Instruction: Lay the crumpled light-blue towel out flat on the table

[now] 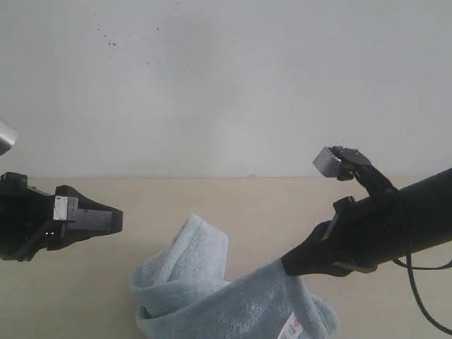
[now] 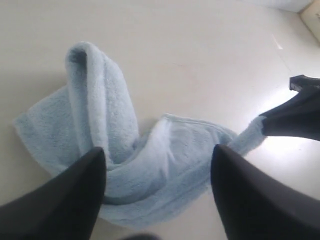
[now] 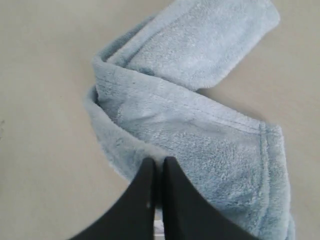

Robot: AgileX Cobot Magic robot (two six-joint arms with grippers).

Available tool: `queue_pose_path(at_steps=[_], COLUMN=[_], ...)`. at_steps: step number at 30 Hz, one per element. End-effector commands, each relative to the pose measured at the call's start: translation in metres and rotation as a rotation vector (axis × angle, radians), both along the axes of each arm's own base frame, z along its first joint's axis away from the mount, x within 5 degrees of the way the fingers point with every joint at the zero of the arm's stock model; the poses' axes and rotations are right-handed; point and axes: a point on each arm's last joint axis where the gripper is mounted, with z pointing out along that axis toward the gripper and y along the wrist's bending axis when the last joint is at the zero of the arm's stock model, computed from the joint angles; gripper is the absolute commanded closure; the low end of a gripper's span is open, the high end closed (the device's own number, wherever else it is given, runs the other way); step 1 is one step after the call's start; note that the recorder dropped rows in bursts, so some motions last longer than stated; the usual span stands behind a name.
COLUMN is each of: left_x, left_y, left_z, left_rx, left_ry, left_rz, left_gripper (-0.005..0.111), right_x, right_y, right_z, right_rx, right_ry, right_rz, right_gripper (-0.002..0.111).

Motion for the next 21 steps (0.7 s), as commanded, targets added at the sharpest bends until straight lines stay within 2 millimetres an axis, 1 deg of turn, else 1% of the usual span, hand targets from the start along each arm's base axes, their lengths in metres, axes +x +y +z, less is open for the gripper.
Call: queue_pose_path(at_steps=[1, 4, 6, 9, 11, 14, 16, 18, 21], left_x=[-0.006, -0.009, -0.011, -0.018, -0.018, -0.014, -0.009, -0.002, 0.007], left_y=[-0.011, -0.016, -0.021, -0.037, -0.046, -0.060, -0.072, -0.083, -0.097], left_z=[0.009, 0.015, 0.017, 0.019, 0.019, 0.020, 0.019, 0.018, 0.008], left_rx=[-0.115, -0.188, -0.204, -0.200, -0.172, -0.145, -0.143, -0.141, -0.129], left_ry=[-0.016, -0.043, -0.062, -0.094, -0.117, -0.131, -0.126, -0.118, -0.091], left_rz=[-0.113, -0.165, -0.193, -0.261, -0.267, -0.265, -0.301, -0.331, -0.365], left_gripper=[0.048, 0.048, 0.048, 0.048, 0.046, 0.041, 0.040, 0.040, 0.040], right_x=[-0.005, -0.007, -0.007, -0.006, -0.007, -0.005, -0.004, -0.004, -0.003], right_y=[-0.002, 0.000, 0.001, 0.009, 0.018, 0.030, 0.035, 0.037, 0.037], right_z=[0.020, 0.023, 0.025, 0.031, 0.037, 0.047, 0.052, 0.053, 0.054], right_rx=[0.048, 0.071, 0.083, 0.090, 0.093, 0.096, 0.096, 0.093, 0.097], right_ry=[-0.051, -0.050, -0.052, -0.076, -0.102, -0.143, -0.164, -0.174, -0.168], right_rz=[-0.006, 0.016, 0.023, 0.046, 0.071, 0.084, 0.080, 0.080, 0.079], right_gripper=[0.108, 0.108, 0.108, 0.108, 0.108, 0.108, 0.108, 0.108, 0.108])
